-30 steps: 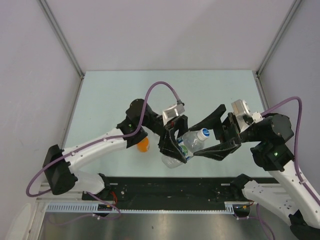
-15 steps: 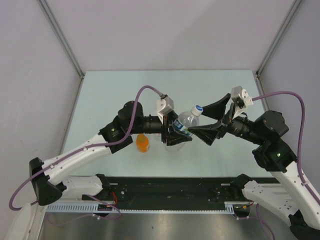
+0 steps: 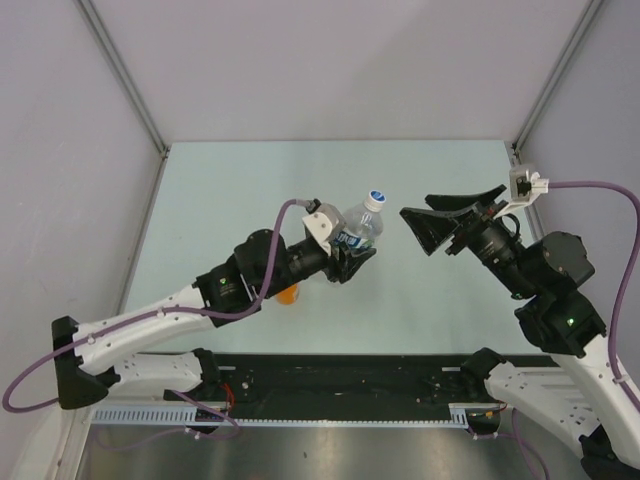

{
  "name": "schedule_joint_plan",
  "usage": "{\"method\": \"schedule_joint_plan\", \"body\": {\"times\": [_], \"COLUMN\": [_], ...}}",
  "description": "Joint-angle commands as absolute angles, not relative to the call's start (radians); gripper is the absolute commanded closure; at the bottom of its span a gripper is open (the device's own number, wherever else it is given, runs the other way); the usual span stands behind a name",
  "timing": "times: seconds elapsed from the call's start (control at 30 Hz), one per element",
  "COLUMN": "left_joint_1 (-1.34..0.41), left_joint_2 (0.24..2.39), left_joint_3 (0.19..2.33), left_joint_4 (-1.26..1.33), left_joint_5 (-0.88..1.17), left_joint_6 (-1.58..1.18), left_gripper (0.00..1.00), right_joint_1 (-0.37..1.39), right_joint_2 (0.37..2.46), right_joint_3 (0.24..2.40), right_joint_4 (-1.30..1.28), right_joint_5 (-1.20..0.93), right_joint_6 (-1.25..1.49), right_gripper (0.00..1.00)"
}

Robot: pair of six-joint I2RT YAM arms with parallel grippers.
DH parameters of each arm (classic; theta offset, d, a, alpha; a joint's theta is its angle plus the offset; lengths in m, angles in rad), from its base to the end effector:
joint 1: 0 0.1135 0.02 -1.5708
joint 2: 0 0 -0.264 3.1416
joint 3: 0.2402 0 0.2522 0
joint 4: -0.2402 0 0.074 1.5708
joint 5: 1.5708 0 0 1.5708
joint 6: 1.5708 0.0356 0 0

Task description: Unscrew the bottle caps

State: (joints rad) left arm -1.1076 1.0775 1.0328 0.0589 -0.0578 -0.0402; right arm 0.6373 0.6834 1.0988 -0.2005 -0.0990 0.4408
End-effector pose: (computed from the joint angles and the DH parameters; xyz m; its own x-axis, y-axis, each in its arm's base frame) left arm 0.1144 -0.2245 0.3966 -0.0285 -0.0327 -0.9991 0.8669 0.4968 -0.0410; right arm 0.0960 0.0755 0.4573 -0.1307 0.4315 -0.8926 -0.6788 0.6172 0.3978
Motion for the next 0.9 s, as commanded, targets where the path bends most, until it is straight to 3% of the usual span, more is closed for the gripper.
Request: {"method": "schedule_joint_plan", "body": {"times": [0.0,0.3,0.87], "left_joint_1": [-1.192,-1.241,-1.255], "left_joint_2": [1.103,1.163,1.187], "left_joint_3": [1.048,1.058,1.063], "left_joint_4": [0.077,0.069,0.061], "left_joint_5": [-0.391,-0.548,-0.532], "left_joint_6": [0.097,0.141,0.146], "left_gripper": [1.00,1.00,1.00], "right_joint_1": [0.640,0.721,0.776], "right_joint_2": [0.707,0.790,0.856], "right_joint_3": [1.137,1.135,1.135], "right_joint_4": [-0.141,-0.129,-0.107], "right_joint_5": [0.026,0.090,0.104], "right_joint_6": [0.564,0.603,0.572], "right_gripper": [0.12,0.17,0.33]}}
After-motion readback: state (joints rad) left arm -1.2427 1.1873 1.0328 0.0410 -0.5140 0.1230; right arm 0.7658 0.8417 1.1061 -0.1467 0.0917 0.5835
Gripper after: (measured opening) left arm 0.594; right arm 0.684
